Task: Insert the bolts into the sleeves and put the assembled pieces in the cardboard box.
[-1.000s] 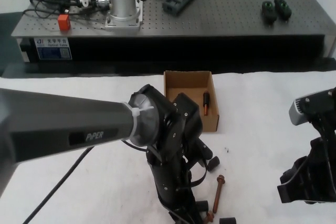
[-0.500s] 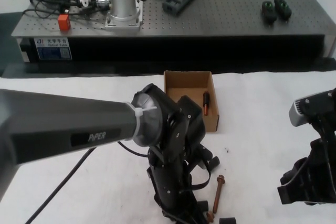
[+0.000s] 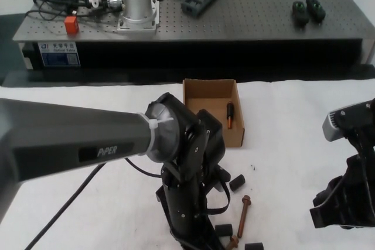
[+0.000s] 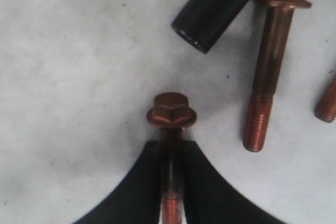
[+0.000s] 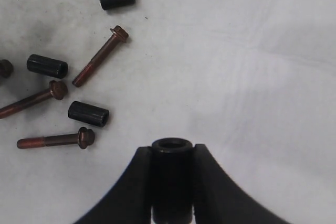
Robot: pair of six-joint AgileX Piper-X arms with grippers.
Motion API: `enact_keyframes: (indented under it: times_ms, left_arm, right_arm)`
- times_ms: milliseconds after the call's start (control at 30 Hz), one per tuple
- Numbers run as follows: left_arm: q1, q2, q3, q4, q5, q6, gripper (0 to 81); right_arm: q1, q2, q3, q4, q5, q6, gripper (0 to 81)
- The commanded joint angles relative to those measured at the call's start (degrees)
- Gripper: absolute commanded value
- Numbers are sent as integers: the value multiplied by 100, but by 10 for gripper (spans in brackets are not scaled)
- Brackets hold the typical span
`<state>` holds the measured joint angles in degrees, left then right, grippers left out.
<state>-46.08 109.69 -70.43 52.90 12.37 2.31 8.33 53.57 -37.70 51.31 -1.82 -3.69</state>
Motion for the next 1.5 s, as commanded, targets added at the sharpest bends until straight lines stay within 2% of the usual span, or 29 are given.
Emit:
enact_keyframes:
  times_ms: [0, 100, 267, 467, 533, 733, 933, 1467]
  left_arm:
    - [-3, 103, 50, -252, 39, -80, 23]
    - [-3, -82, 37, -414, 164, -231, 6]
    - [42, -1060, 80, -1075, 163, -555, 6]
    - [103, -2592, 976, -3174, 391, -1576, 6]
    - [103, -3030, 1398, -4114, 671, -2109, 6]
    - [103, -3628, 2395, -6233, 1231, -3268, 6]
    - [103, -3648, 2524, -6480, 1537, -3470, 6]
    - [103, -3648, 2524, -6460, 1646, -3443, 6]
  right_arm:
    - [-28, -59, -3, 3, -53, 24, 38]
    - [-28, -59, -3, 20, -189, 12, 38]
    - [-16, -484, 179, -20, -1290, 88, 38]
    - [38, -1167, 1024, -860, -3349, 1173, 38]
    - [202, -1296, 1334, -1551, -3584, 1553, 38]
    - [790, -1114, 1758, -3933, -3653, 2436, 38]
    - [945, -709, 1741, -5338, -3558, 2846, 38]
    - [945, -697, 1736, -6101, -2992, 2807, 38]
